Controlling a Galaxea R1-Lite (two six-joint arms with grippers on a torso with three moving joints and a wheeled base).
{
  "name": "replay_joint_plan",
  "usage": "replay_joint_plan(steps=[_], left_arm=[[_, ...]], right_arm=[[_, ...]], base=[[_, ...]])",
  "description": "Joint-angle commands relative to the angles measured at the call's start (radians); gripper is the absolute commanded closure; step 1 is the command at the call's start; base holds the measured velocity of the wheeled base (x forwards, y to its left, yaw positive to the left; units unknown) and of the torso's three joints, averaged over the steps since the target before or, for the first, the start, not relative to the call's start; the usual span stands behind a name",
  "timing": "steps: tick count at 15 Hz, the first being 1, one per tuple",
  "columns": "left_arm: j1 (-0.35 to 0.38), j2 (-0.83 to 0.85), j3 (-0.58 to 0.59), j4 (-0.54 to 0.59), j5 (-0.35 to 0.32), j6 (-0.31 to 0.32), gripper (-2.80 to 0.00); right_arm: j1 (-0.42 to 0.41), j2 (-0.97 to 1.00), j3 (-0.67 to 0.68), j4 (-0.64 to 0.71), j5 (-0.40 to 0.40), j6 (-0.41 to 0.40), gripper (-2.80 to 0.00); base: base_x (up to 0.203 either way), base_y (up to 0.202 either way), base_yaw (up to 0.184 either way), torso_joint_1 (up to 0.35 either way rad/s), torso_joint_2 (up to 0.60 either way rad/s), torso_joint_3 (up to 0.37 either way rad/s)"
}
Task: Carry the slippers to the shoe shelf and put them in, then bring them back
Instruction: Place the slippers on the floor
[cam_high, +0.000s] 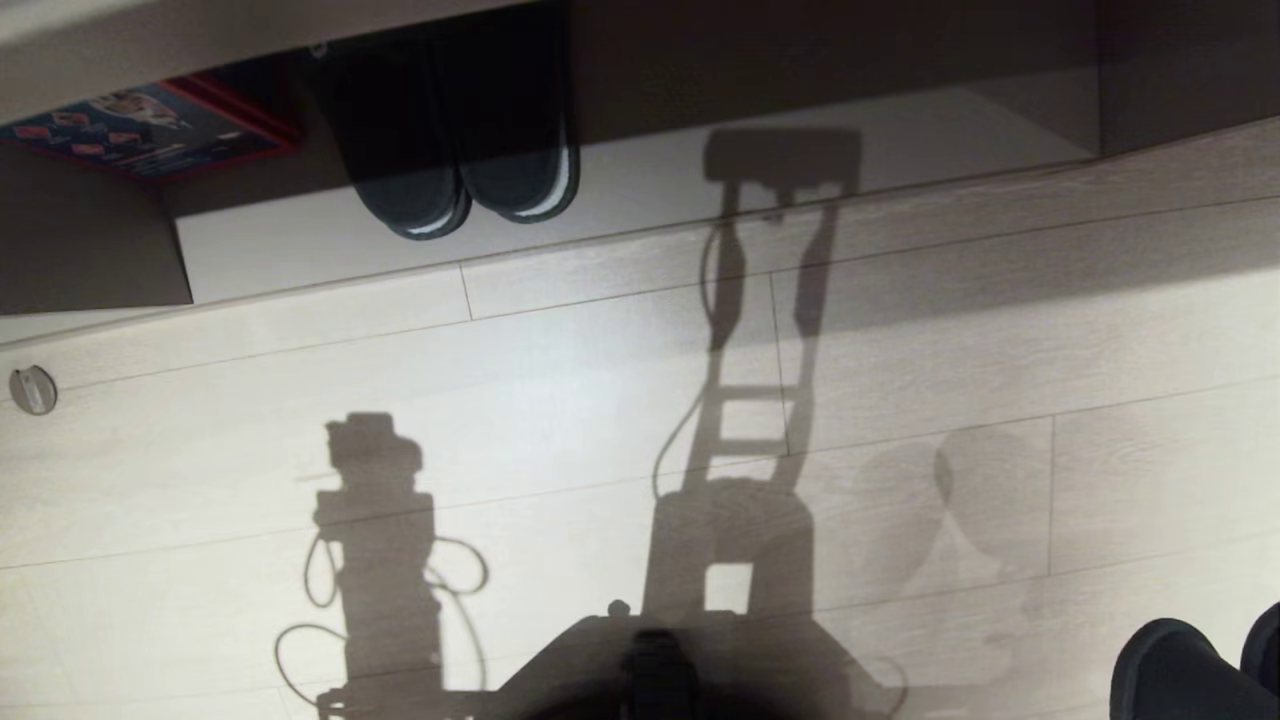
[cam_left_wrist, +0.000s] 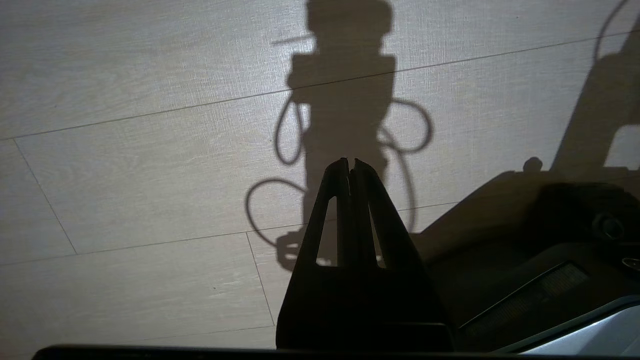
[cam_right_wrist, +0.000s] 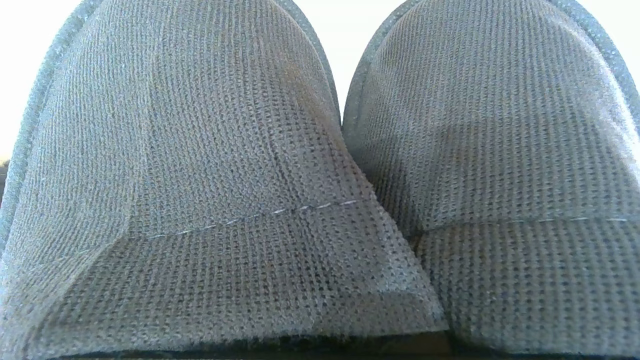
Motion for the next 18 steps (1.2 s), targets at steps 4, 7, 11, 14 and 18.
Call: replay_joint_plan(steps=[4,7,11,14,18], left_arm=[[0.0,0.0,0.002,0.0,0.0,-0.001,0.0],[0.0,0.0,0.002,0.0,0.0,-0.001,0.0],[0.0,0.0,0.002,0.0,0.0,-0.001,0.0],[0.0,0.0,0.002,0.0,0.0,-0.001,0.0],[0.0,0.0,0.002,0.0,0.0,-0.001,0.0]], right_arm=[[0.002,0.001,0.001,0.003,0.001,0.004,0.0],[0.0,0.001,0.001,0.005,0.001,0.003,0.0],[0.002,0.001,0.001,0.003,0.001,0.003,0.0],[0.0,0.001,0.001,0.003,0.001,0.003,0.0],[0.002,0.001,0.001,0.005,0.001,0.004,0.0]], base=[[0.0,0.0,0.0,0.005,0.0,0.189],[0.0,0.0,0.0,0.0,0.0,0.201],[0.0,0.0,0.0,0.002,0.0,0.202],[0.0,0.0,0.0,0.003,0.0,0.2],[0.0,0.0,0.0,-0.001,0.0,0.206]])
